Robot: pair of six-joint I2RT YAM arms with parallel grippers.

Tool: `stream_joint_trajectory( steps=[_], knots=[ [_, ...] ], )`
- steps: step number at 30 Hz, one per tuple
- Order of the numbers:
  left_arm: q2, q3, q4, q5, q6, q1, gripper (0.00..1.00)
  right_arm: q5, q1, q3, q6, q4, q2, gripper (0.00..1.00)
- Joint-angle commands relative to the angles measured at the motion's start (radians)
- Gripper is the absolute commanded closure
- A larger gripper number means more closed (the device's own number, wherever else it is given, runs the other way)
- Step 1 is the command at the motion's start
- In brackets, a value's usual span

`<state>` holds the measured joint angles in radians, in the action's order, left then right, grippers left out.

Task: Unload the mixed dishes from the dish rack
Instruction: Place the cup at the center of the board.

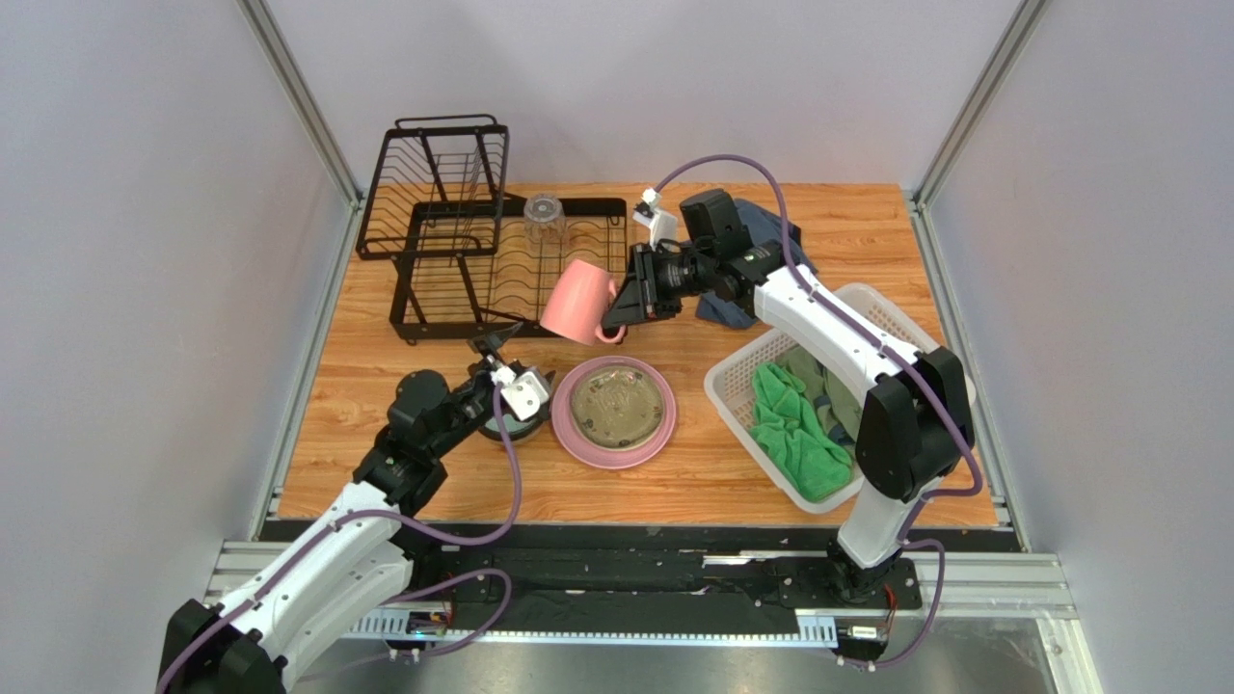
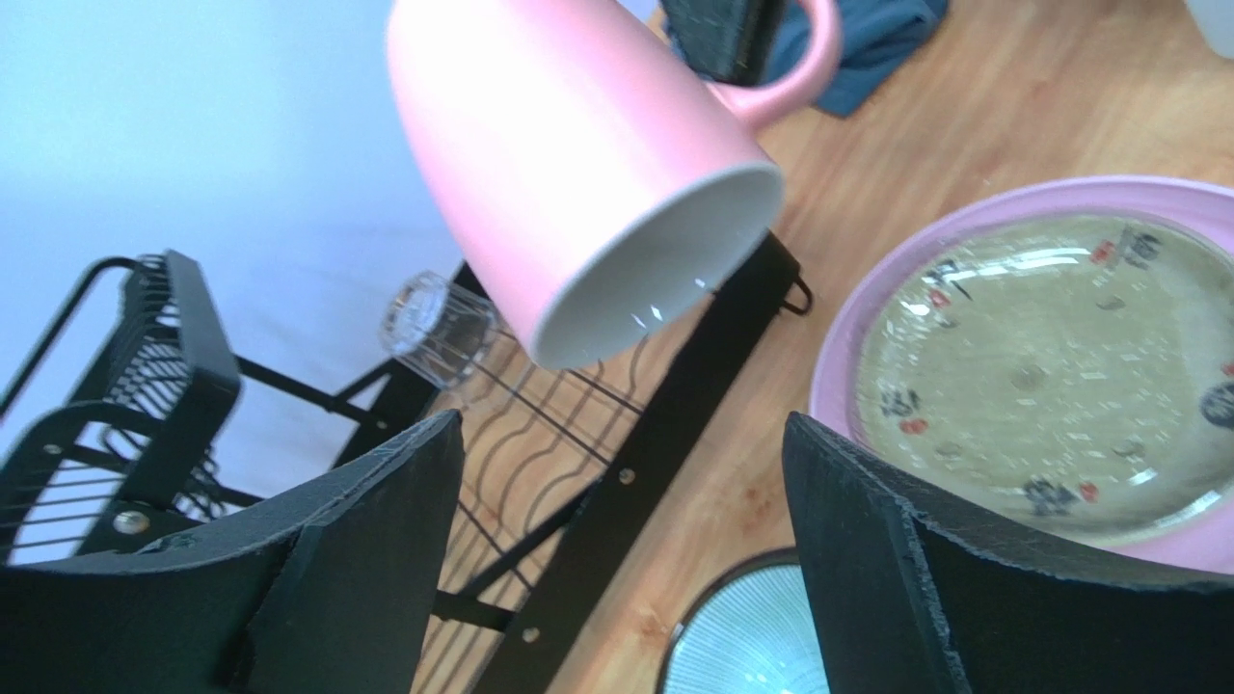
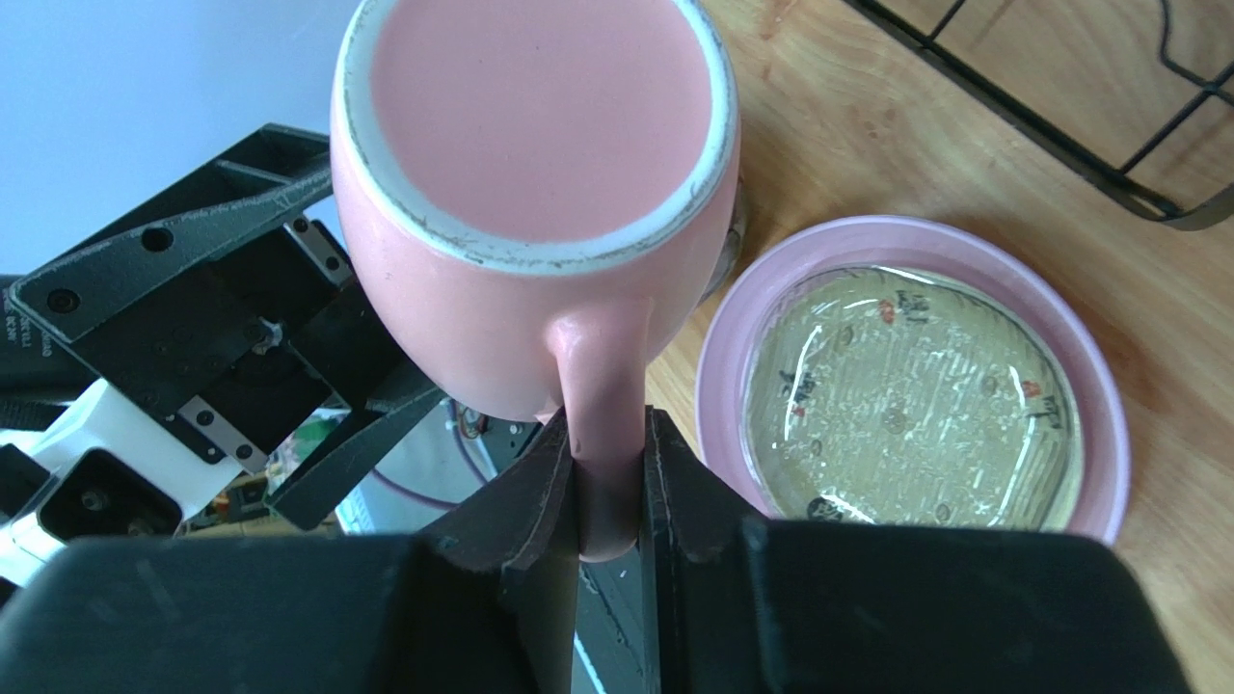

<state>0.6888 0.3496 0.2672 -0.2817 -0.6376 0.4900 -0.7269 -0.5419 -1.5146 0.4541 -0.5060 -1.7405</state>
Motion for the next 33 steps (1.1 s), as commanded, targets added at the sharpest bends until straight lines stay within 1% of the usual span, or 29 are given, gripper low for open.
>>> stream_joint_trajectory(
  steps=[1, 3, 11, 18, 28, 31, 32, 33],
  knots=[
    [0.017, -0.001, 0.167, 0.047, -0.034, 0.021, 0.14, -0.126, -0.003, 0.004, 0.038, 0.147, 0.087, 1.0],
    [0.028, 0.002, 0.202, 0.046, -0.036, 0.022, 0.18, -0.144, -0.003, 0.017, 0.044, 0.162, 0.088, 1.0],
    [0.081, 0.014, 0.276, 0.01, -0.028, 0.027, 0.24, -0.213, -0.009, 0.031, 0.083, 0.215, 0.072, 1.0],
    [0.091, 0.011, 0.346, 0.006, -0.01, 0.028, 0.34, -0.269, -0.033, 0.036, 0.089, 0.241, 0.064, 1.0],
    [0.063, 0.005, 0.359, -0.004, -0.004, 0.03, 0.4, -0.313, -0.061, 0.033, 0.087, 0.256, 0.052, 1.0],
    [0.057, 0.003, 0.362, -0.005, -0.001, 0.03, 0.45, -0.322, -0.069, 0.031, 0.086, 0.261, 0.05, 1.0],
    [0.052, 0.002, 0.363, -0.005, 0.001, 0.03, 0.5, -0.325, -0.072, 0.033, 0.087, 0.262, 0.047, 1.0],
    [0.051, 0.002, 0.362, -0.007, 0.004, 0.03, 0.53, -0.327, -0.076, 0.034, 0.086, 0.264, 0.045, 1.0]
  ],
)
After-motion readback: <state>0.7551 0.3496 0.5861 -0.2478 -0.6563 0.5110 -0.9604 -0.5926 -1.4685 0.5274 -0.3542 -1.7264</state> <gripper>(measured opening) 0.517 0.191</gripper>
